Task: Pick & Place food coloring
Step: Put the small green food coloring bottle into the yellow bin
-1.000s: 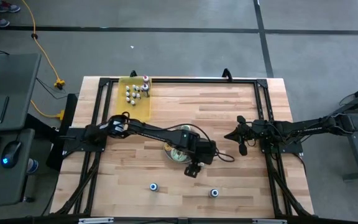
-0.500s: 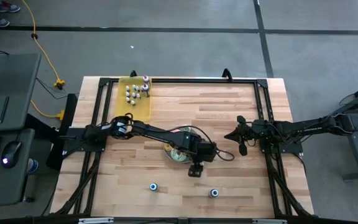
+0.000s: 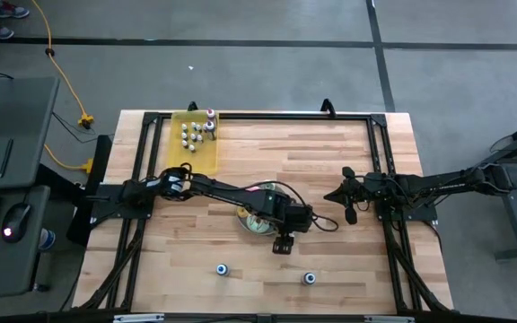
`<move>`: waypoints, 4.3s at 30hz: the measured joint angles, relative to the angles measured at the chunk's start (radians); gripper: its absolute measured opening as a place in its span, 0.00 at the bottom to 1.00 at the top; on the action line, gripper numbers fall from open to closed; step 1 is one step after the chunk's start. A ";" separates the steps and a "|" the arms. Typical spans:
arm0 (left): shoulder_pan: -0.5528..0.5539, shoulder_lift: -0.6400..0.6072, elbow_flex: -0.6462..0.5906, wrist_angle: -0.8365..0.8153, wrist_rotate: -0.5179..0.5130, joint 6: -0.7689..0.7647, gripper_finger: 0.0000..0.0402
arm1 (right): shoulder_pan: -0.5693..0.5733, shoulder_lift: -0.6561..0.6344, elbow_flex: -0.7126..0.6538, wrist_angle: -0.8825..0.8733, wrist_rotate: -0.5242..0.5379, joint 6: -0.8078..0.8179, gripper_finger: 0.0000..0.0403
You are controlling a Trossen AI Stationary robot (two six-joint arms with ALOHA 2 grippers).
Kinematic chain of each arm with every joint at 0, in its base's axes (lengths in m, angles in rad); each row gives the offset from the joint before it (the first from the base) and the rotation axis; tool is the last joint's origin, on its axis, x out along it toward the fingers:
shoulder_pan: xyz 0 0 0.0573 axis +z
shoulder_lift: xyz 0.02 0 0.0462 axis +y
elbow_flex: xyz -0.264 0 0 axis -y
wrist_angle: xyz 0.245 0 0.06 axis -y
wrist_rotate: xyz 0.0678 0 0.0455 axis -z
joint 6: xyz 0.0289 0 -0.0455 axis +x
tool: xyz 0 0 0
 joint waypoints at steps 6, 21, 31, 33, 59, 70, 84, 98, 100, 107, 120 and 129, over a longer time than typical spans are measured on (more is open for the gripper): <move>0.000 0.000 0.000 0.001 0.000 0.000 0.49 | 0.000 0.000 0.000 0.000 0.000 0.000 0.00; -0.015 0.020 -0.002 0.008 -0.012 0.027 0.43 | 0.000 0.000 0.000 -0.001 0.000 0.000 0.00; -0.019 0.028 0.000 0.027 -0.024 0.027 0.43 | 0.000 0.000 0.000 0.000 0.000 0.000 0.00; -0.019 0.028 0.000 0.029 -0.034 0.027 0.43 | 0.000 0.000 0.000 0.000 0.000 0.000 0.00; -0.019 0.028 0.000 0.028 -0.008 0.027 0.17 | 0.000 0.000 0.000 0.000 0.000 0.000 0.00; -0.013 0.014 0.108 -0.108 0.021 0.032 0.11 | 0.000 0.000 0.000 -0.001 0.000 0.000 0.00; -0.012 -0.009 0.301 -0.357 0.064 0.225 0.11 | 0.000 0.000 0.000 0.000 0.000 0.000 0.00; 0.010 -0.108 0.303 -0.438 0.058 0.345 0.11 | 0.000 0.000 0.000 -0.001 0.000 0.000 0.00; 0.022 -0.134 0.302 -0.476 0.052 0.345 0.11 | 0.000 0.000 0.000 -0.001 0.000 0.000 0.00; 0.092 -0.231 0.302 -0.617 0.003 0.338 0.11 | 0.000 0.000 0.000 -0.001 0.000 0.000 0.00; 0.291 -0.424 0.243 -0.784 0.000 0.347 0.11 | 0.000 0.000 0.000 -0.001 0.000 0.000 0.00; 0.418 -0.711 -0.221 -0.599 0.037 0.401 0.11 | 0.000 0.000 0.000 0.000 0.000 0.000 0.00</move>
